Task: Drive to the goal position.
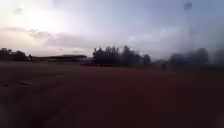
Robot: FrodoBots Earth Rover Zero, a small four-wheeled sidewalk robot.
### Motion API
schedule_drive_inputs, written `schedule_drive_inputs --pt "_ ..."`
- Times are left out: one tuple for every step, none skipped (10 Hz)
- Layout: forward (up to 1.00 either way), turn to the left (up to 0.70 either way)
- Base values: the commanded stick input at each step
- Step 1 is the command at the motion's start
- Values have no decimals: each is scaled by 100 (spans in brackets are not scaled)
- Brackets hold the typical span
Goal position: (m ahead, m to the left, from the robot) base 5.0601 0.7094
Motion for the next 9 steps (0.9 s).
schedule_drive_inputs --pt "70 0" --pt "70 0" --pt "70 0" --pt "70 0" --pt "70 0" --pt "70 0" --pt "70 0" --pt "70 0" --pt "70 0"
